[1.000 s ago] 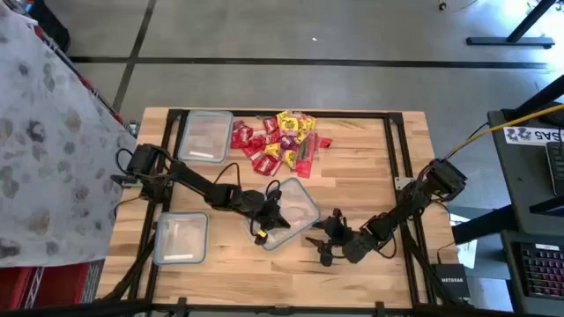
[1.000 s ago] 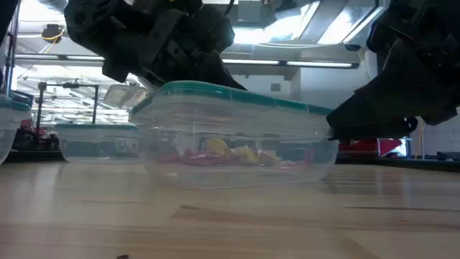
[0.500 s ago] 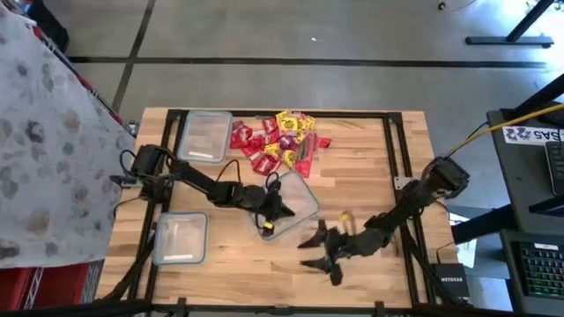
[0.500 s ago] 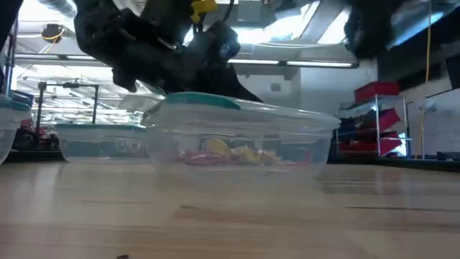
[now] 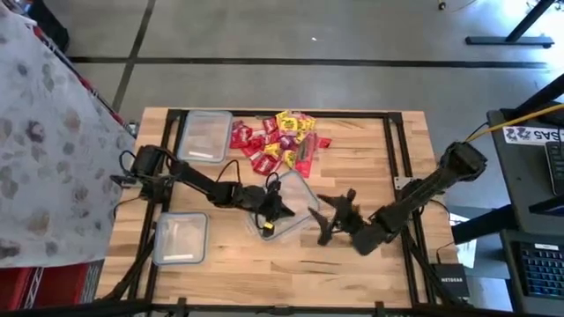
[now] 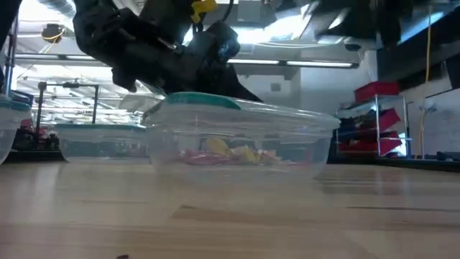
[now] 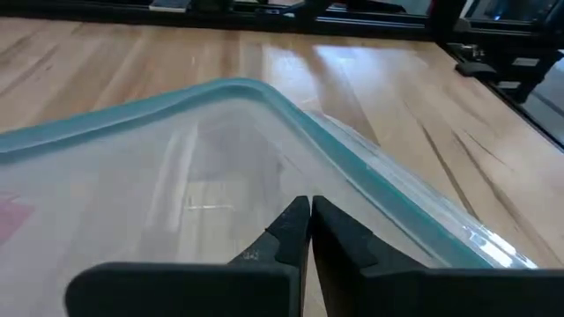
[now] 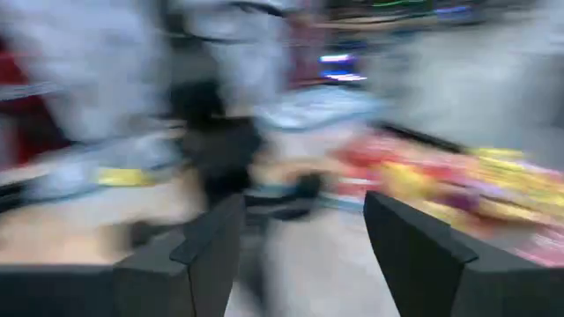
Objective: Sort candy
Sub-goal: Open the right transparent bin
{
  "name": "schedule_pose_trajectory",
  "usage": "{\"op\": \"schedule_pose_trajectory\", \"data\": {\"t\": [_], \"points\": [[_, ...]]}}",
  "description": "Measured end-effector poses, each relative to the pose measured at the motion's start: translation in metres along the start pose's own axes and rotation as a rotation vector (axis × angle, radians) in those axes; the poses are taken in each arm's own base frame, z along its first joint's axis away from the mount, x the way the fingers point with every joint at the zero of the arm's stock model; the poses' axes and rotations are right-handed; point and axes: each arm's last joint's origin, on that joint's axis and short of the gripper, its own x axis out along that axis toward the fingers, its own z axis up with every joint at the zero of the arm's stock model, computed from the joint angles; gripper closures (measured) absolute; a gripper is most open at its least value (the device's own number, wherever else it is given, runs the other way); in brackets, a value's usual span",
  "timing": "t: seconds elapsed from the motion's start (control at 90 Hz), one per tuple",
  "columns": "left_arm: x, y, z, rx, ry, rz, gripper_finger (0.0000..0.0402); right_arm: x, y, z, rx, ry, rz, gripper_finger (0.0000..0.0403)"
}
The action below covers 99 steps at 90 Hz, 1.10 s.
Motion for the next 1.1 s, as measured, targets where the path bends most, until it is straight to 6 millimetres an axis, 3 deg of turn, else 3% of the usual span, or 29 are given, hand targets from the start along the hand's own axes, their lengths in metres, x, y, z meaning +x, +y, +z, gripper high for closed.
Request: {"op": "schedule_pose_trajectory", "data": {"t": [0.1, 0.211, 0.344, 0.511, 0.789, 1.1], "points": [[0.0, -0.002, 0.0, 0.003, -0.005, -0.01, 0.0401, 0.016, -0.014, -0.001, 0.133, 0.101, -0.032, 0.0182], [0.0, -0.003, 0.0, 0.006, -0.005, -0.014, 0.0401, 0.034, -0.036, -0.02, 0.112, 0.355, -0.091, 0.0182], [0.0, -0.004, 0.0, 0.007, -0.004, -0.024, 0.0402, 0.042, -0.052, -0.03, 0.129, 0.457, -0.194, 0.0182], [0.0, -0.004, 0.0, 0.01, -0.004, -0.025, 0.0402, 0.047, -0.054, -0.038, 0.147, 0.58, -0.172, 0.0182], [-0.001, -0.009, -0.001, 0.034, -0.026, -0.031, 0.0401, 0.04, -0.029, -0.052, 0.126, 0.707, 0.088, 0.0183], [-0.007, -0.01, 0.018, 0.034, -0.108, 0.019, 0.0402, 0.01, 0.02, -0.068, 0.264, 0.673, 0.385, 0.0182]]}}
